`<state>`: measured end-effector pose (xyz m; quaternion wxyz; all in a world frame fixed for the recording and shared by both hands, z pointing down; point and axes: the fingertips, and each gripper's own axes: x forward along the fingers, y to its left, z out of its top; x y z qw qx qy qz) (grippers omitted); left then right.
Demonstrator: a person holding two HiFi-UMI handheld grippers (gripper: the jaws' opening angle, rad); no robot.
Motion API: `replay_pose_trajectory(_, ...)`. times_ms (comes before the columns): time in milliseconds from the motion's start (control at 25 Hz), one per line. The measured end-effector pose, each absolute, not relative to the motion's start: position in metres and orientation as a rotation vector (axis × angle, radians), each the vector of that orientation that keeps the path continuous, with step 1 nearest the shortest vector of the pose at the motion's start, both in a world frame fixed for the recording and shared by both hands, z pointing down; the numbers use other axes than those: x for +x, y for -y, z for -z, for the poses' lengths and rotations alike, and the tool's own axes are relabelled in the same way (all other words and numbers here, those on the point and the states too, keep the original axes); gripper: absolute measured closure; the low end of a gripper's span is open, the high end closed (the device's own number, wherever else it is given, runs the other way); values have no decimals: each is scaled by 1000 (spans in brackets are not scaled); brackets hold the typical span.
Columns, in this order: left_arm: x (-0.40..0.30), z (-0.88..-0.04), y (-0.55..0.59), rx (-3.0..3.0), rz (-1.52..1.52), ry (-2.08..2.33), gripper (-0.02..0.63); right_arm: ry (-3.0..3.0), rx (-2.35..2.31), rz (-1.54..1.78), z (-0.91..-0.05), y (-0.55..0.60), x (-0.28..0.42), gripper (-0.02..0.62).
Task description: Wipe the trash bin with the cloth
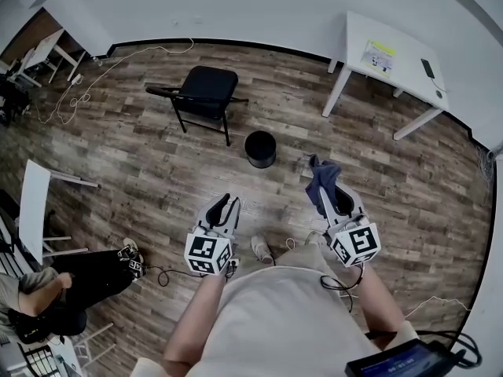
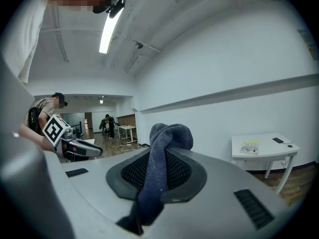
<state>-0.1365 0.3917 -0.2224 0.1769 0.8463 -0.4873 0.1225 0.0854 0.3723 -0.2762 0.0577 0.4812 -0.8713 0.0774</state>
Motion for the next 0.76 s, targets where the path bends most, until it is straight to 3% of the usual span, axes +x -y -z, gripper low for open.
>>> replay_pose_trajectory(760,-150,210,-434,2372,-308,1350,500,2655,1444,-247,271,-403,47,530)
